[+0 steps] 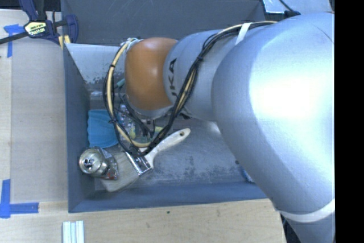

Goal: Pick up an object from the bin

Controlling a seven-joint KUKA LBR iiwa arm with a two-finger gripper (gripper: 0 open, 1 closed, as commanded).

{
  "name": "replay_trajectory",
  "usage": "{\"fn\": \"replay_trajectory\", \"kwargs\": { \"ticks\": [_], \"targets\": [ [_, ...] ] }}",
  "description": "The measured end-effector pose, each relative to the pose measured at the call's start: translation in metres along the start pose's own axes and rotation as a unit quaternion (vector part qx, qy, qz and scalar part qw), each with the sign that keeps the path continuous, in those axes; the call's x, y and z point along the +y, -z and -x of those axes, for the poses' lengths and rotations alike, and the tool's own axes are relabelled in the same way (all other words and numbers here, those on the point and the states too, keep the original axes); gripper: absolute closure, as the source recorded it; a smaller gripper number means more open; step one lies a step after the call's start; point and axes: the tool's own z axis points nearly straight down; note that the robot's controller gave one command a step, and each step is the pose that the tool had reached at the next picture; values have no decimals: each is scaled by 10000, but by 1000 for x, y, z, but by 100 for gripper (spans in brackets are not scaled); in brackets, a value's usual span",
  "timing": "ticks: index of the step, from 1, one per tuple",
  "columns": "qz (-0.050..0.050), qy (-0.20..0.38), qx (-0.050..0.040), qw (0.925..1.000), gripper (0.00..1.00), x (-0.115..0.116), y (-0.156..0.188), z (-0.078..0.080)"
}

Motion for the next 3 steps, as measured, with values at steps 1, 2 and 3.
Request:
{"fn": "replay_trajectory", "kwargs": {
  "ticks": [1,2,3],
  "targets": [
    [-1,1,0,10000,100,0,0,0],
    [5,0,18,10000,100,0,14,-1],
    [21,3,1,10000,100,1,33,-1]
  ]
}}
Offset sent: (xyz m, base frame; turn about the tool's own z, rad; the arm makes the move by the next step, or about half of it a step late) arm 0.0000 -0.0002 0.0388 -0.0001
